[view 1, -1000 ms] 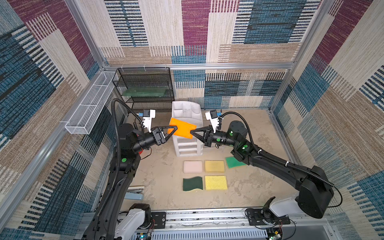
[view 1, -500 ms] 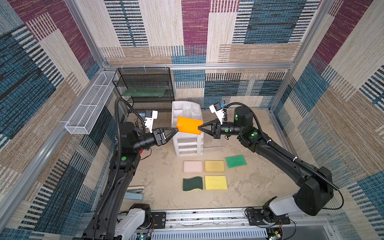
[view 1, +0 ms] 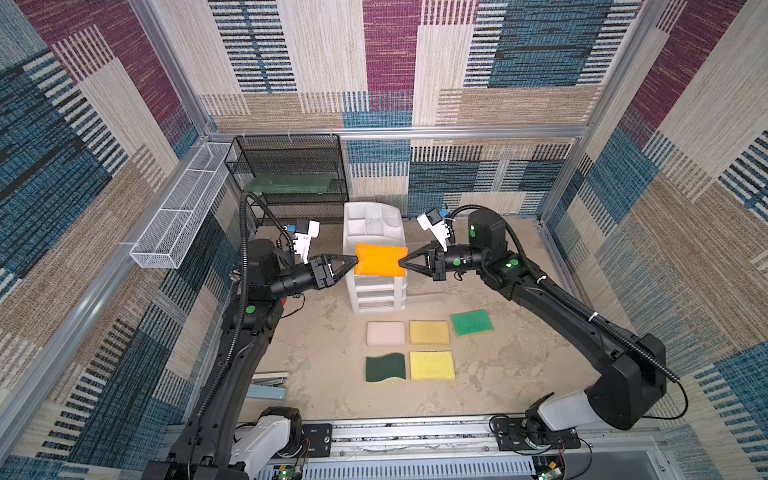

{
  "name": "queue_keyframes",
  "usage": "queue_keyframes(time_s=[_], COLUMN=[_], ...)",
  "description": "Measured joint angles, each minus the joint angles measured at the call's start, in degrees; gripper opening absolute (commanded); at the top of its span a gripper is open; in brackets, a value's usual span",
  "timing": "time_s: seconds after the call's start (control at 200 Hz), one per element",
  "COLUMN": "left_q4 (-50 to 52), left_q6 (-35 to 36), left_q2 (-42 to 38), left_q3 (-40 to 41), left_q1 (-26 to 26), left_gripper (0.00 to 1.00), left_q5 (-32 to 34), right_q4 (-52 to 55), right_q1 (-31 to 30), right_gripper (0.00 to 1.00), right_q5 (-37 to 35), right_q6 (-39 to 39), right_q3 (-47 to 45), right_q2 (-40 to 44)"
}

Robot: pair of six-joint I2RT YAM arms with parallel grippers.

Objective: Take the sponge out of the drawer
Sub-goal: Pick up the sponge from the drawer, then place the sponge at the center of the board.

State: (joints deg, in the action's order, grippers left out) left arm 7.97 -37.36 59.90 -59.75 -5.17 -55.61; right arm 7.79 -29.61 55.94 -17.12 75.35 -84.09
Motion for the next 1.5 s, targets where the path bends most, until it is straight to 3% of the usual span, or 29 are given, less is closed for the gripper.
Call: queue_keyframes(time_s=[0.33, 0.576, 0.671, 0.721, 0.816, 0.881, 0.981, 1.032, 1.162, 1.222, 1.252, 1.502], left_q4=[0.0, -0.5, -0.6, -0.5, -0.5, -0.5, 0.0, 0.5, 2.8, 3.3, 3.3, 3.0], left_q6=[0.0, -0.1, -0.1, -0.1, -0.1, -0.1, -0.1, -0.1, -0.2, -0.9, -1.8, -10.2], left_q2=[1.6, 2.4, 2.4, 2.3, 2.0, 1.1, -0.1, -0.7, -2.9, -4.0, -4.6, -7.1], left_q3=[-0.1, -0.1, -0.1, -0.1, 0.0, 0.3, 0.5, 0.5, 0.4, 0.8, 1.5, 9.0], left_q1=[-0.5, -1.4, -1.4, -1.5, -1.7, -2.1, -3.2, -4.1, -8.6, -11.3, -12.9, -31.9], left_gripper=[0.41, 0.0, 0.0, 0.0, 0.0, 0.0, 0.0, 0.0, 0.0, 0.0, 0.0, 0.0], left_q5=[-1.8, -3.1, -3.1, -3.1, -2.8, -2.3, 0.5, 2.2, 8.0, 11.2, 13.0, 33.1], right_q4=[0.7, 1.6, 2.1, 2.6, 3.1, 3.5, 3.3, 2.5, 0.7, 0.2, -0.2, -5.2], right_q1=[-0.3, -0.6, -0.6, -0.6, -0.6, -0.5, 0.2, 1.2, 4.0, 4.7, 5.0, 7.3], right_gripper=[0.02, 0.03, 0.14, 0.25, 0.38, 0.49, 0.52, 0.66, 0.82, 1.0, 0.95, 0.95], right_q5=[3.2, 4.1, 4.0, 3.7, 1.8, -2.2, -11.0, -14.8, -27.1, -32.8, -35.2, -50.0], right_q6=[0.0, 0.0, 0.0, 0.0, 0.0, -0.1, -1.1, -2.3, -5.0, -5.6, -6.0, -5.4], right_q3=[2.6, 5.0, 5.4, 5.6, 5.6, 5.4, 3.5, 1.4, -5.2, -8.0, -9.3, -20.3], right_q2=[-2.8, -5.0, -5.6, -5.6, -5.1, -3.8, -0.5, 1.6, 7.7, 11.0, 12.5, 24.6])
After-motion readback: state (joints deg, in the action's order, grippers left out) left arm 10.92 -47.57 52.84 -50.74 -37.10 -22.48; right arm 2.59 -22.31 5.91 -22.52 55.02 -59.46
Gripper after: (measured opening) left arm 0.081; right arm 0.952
